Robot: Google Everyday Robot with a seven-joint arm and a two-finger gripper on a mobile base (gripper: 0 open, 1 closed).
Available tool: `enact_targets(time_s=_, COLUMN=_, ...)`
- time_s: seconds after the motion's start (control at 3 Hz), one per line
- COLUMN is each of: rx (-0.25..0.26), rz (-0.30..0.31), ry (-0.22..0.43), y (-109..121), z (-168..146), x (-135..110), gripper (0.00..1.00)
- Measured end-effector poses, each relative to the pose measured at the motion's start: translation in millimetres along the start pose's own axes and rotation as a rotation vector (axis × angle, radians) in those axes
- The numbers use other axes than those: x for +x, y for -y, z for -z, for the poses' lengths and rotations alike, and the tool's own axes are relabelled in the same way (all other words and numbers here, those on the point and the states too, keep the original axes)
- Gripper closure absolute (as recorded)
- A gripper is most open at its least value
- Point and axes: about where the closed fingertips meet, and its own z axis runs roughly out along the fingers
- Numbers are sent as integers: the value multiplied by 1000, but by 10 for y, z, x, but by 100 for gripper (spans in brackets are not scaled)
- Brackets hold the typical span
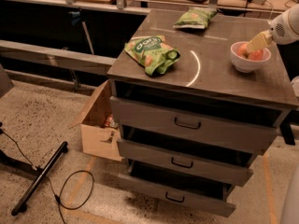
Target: Pick apple from white bowl and place on counter
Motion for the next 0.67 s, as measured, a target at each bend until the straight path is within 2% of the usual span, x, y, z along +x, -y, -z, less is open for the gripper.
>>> enact_targets(time_s=0.33, rx=-10, rz=-5, ry=-15, y=-39, z=5, x=53, gripper=47)
enact_targets(time_s=0.67, rx=-15, rz=-2, ry=-17, y=-59, z=-13, x=46, gripper=46)
